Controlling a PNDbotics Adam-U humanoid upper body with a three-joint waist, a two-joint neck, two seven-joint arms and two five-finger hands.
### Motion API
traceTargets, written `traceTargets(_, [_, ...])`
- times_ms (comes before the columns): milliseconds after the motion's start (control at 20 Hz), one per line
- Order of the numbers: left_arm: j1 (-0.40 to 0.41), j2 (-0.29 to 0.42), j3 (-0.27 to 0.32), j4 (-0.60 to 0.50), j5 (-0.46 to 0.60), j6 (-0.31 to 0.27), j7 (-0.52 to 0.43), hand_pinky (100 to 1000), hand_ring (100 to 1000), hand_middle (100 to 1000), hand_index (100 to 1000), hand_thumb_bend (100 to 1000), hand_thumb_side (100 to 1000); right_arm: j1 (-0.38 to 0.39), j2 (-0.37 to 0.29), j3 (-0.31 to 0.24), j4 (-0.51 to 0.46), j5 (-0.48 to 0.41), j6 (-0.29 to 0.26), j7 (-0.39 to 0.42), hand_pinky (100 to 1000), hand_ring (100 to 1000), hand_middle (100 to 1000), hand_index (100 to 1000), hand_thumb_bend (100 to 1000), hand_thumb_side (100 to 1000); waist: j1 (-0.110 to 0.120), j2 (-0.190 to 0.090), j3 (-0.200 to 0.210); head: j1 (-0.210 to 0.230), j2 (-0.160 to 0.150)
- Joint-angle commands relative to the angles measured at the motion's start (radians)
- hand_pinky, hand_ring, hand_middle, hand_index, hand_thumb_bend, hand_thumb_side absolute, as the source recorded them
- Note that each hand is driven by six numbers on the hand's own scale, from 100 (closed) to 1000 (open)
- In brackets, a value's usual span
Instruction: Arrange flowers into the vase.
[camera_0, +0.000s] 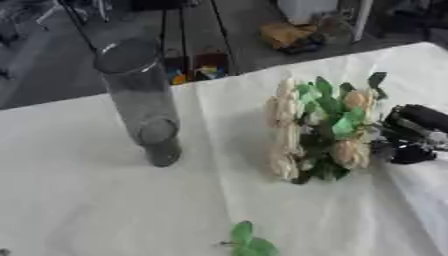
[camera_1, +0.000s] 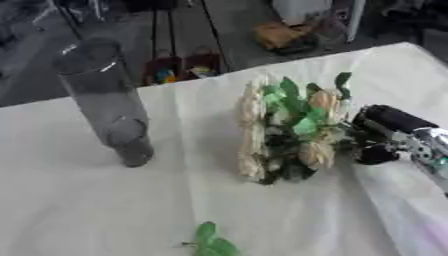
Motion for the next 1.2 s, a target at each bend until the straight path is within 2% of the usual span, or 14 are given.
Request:
traceTargets(50, [-0.011, 0.009, 0.002, -0.017, -0.002, 0.000, 0.003, 503, 756, 728, 803, 216, 962, -0.003, -0.065, -0.039, -0.076, -0.043, 0.031, 0.031, 100, 221, 100, 112, 100, 207, -0.012, -0.019, -0.004, 0.012, 0.007])
traceTargets(300, [-0.011, 0.010, 0.004, -0.017, -0.004, 0.001, 0.006, 503, 756, 728, 804, 215, 962, 0.006, -0.081, -0.076, -0.150, -0.082, 0.076, 0.054, 100, 221, 100, 110, 100, 187, -0.014, -0.018, -0.008, 0.037, 0.008])
traceTargets(600, [-0.011, 0.011, 0.005, -0.017, -0.006, 0.001, 0.007, 504, 756, 728, 804, 214, 962, -0.019, -0.085, -0.113, -0.214, -0.161, 0.133, 0.047, 100, 222, 100, 104, 100, 146, -0.015, -0.020, -0.007, 0.111, 0.002])
traceTargets(800, [-0.012, 0.012, 0.005, -0.017, -0.006, 0.000, 0.008, 505, 756, 728, 804, 215, 961, -0.066, -0.088, -0.119, -0.256, -0.252, 0.179, 0.037, 100, 220, 100, 101, 100, 126, -0.018, -0.021, -0.002, 0.150, -0.002])
traceTargets(1200, [-0.013, 0.013, 0.002, -0.017, -0.007, -0.002, 0.008, 506, 756, 729, 804, 216, 961, -0.193, -0.065, -0.097, -0.303, -0.398, 0.273, -0.020, 100, 217, 100, 101, 100, 100, -0.028, -0.020, 0.009, 0.177, 0.003])
